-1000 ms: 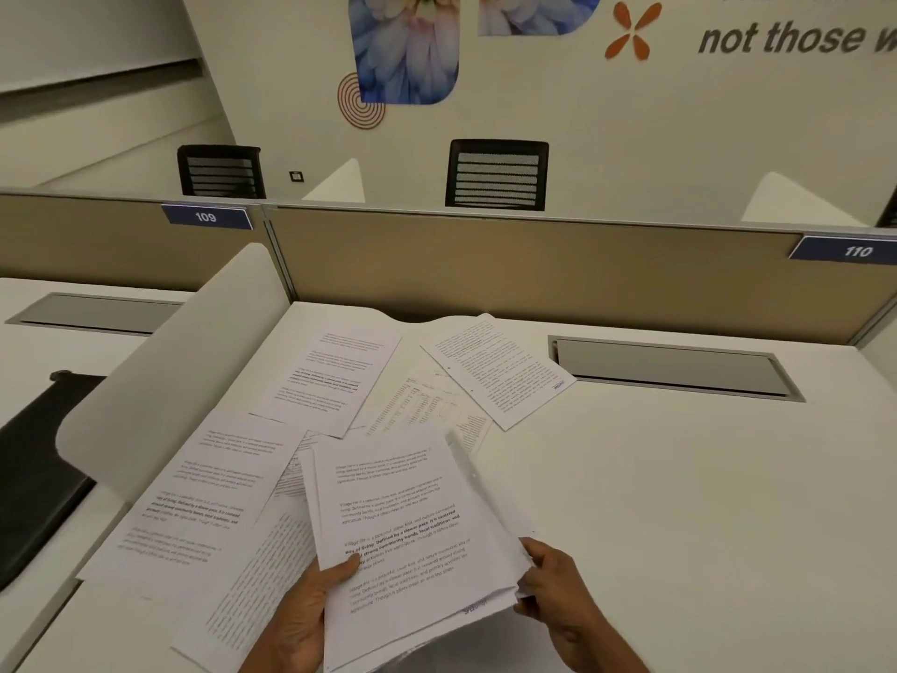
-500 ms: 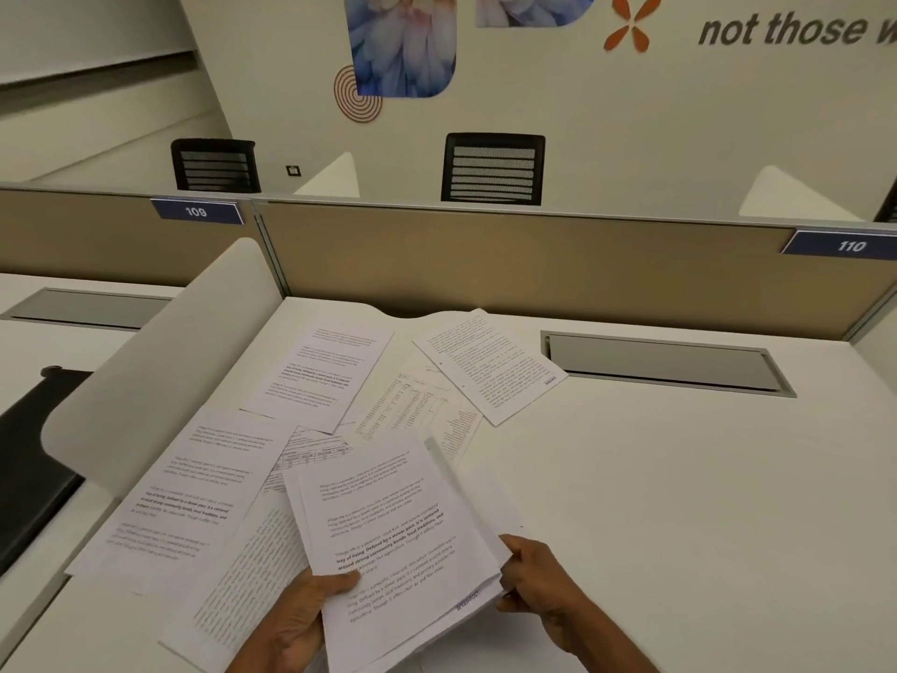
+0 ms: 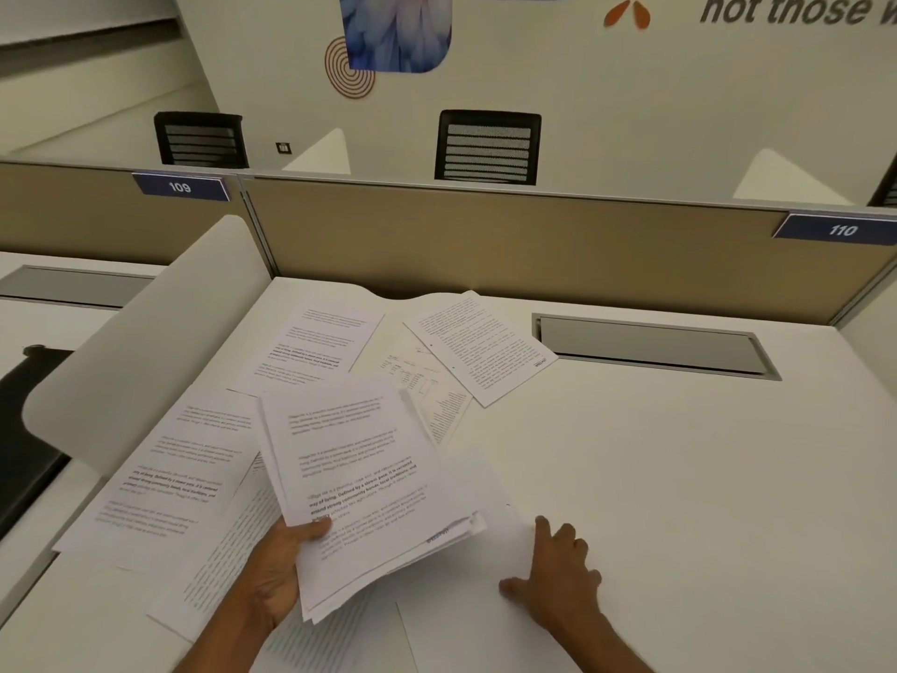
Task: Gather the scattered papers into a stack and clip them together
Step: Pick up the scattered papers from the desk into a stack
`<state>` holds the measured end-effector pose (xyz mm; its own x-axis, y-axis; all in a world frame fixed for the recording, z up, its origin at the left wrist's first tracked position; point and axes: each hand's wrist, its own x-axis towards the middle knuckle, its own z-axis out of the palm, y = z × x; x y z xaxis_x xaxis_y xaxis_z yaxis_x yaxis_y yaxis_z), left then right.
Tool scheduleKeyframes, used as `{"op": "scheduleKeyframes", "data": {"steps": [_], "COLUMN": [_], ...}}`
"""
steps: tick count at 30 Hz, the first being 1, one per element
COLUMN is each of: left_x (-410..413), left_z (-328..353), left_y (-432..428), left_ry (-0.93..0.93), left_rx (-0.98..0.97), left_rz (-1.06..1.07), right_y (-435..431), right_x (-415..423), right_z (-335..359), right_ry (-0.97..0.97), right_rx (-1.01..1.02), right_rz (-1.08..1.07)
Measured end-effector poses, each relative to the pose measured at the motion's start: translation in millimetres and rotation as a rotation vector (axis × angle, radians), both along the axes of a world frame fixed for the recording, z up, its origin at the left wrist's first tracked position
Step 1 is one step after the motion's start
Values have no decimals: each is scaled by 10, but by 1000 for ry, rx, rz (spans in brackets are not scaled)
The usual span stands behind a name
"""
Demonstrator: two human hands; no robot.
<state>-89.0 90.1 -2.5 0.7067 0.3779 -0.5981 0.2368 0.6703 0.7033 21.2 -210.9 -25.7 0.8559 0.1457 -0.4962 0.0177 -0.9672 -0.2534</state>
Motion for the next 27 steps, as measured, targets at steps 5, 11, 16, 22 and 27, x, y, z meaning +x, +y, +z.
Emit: {"op": "scheduleKeyframes", "data": {"steps": [5,11,16,22,27], "left_x": [-7,-76,-181,-275,-214], "left_z": [35,60,107,81,99], "left_y": [113,209,145,58,-48], "left_ry": [-75,-93,-72,-74,-45], "left_rx": [-91,-149,-168,-235,-212], "left_rz": [15,79,71,29,-46], "right_y": [39,37,-162,-683,-451], "right_x": [-59,-67,33,282,314], "right_z": [-37,10,59,405,483], "right_ry": [-6,42,42,-87,-55], "right_rx": [57,115,420,794,925], "right_rz": [-45,-56,-215,-523,-542]}}
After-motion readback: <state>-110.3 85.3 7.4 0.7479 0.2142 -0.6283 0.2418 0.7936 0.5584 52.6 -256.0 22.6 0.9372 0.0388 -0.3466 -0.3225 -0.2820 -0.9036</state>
